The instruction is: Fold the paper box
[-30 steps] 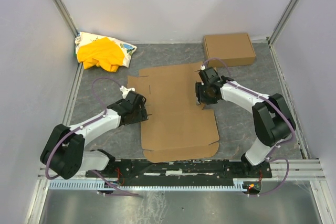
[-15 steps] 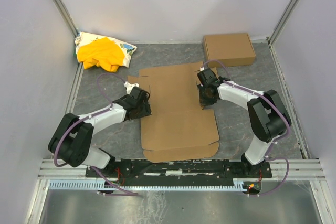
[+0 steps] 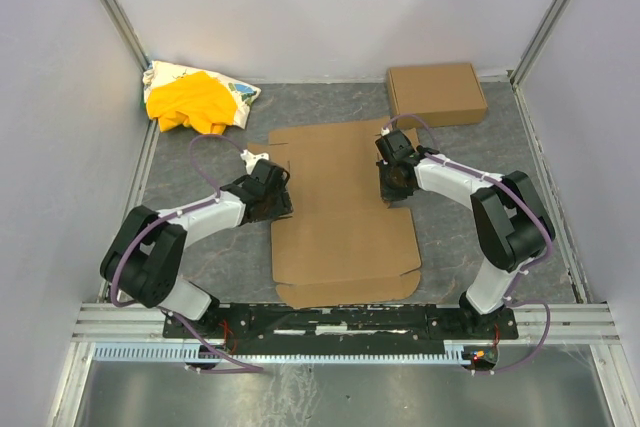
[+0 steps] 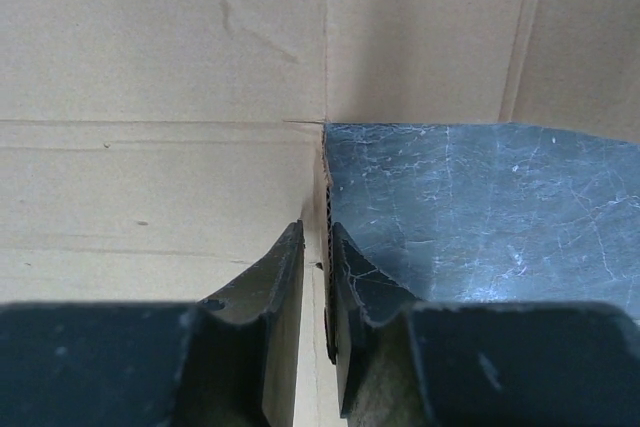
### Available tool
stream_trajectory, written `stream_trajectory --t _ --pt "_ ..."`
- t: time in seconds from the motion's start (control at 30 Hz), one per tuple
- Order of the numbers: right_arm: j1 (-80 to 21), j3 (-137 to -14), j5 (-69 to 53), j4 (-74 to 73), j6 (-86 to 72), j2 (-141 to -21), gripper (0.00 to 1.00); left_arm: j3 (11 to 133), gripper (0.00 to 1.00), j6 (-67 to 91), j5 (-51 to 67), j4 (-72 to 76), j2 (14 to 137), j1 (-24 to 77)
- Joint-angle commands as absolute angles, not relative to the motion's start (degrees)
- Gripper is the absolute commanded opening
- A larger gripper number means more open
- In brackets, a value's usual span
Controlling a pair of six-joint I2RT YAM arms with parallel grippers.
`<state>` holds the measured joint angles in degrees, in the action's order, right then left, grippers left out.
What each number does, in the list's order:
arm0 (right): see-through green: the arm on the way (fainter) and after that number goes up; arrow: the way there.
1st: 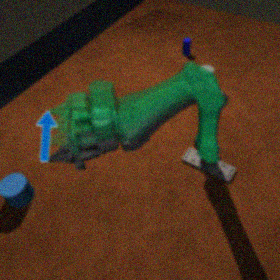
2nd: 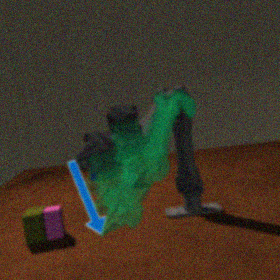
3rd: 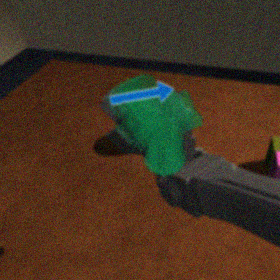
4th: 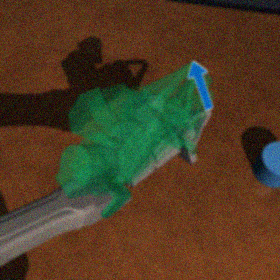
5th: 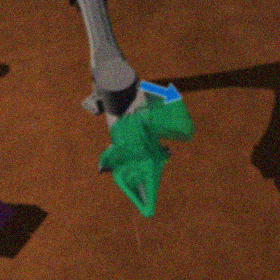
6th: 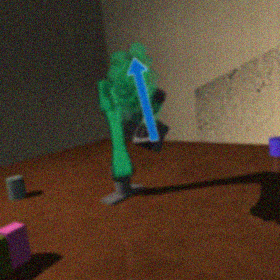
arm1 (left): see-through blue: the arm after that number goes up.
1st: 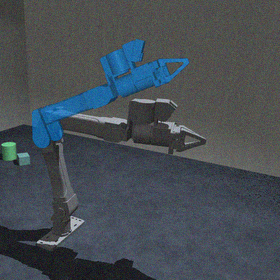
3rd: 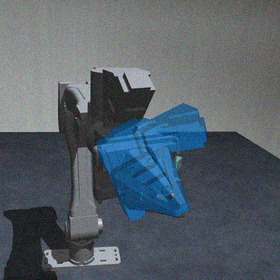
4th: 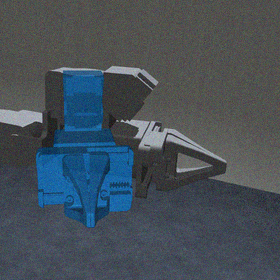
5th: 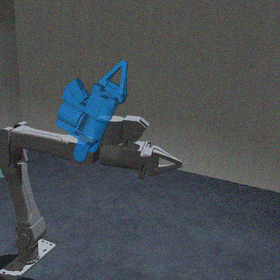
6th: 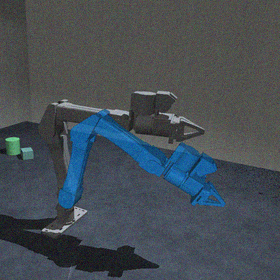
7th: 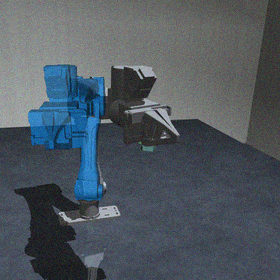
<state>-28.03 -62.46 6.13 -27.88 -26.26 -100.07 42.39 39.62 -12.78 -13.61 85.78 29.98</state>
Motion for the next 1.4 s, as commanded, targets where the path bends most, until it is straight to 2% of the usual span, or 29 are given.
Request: stream_trajectory --t 0.0,0.33,0.63,1.03,1.37 --pt "-28.26 -63.72 6.62 -27.05 -26.17 -99.81 0.22 43.57 0.65 42.51 -10.00 -12.40 83.87 29.95" --pt "-28.27 -62.38 5.72 -25.54 -26.84 -100.04 0.18 44.73 0.63 43.81 -6.64 -10.97 77.59 30.02" --pt "-28.25 -62.36 5.11 -25.49 -26.99 -99.85 0.18 44.05 0.61 45.17 -2.72 -6.54 83.12 31.12" --pt "-28.22 -61.79 4.09 -24.44 -27.68 -100.55 0.18 47.73 0.58 44.72 -3.62 -6.44 82.88 35.46" --pt "-28.31 -61.89 4.11 -24.69 -27.12 -100.60 0.18 49.65 0.57 43.33 -5.25 -8.10 89.69 36.02"
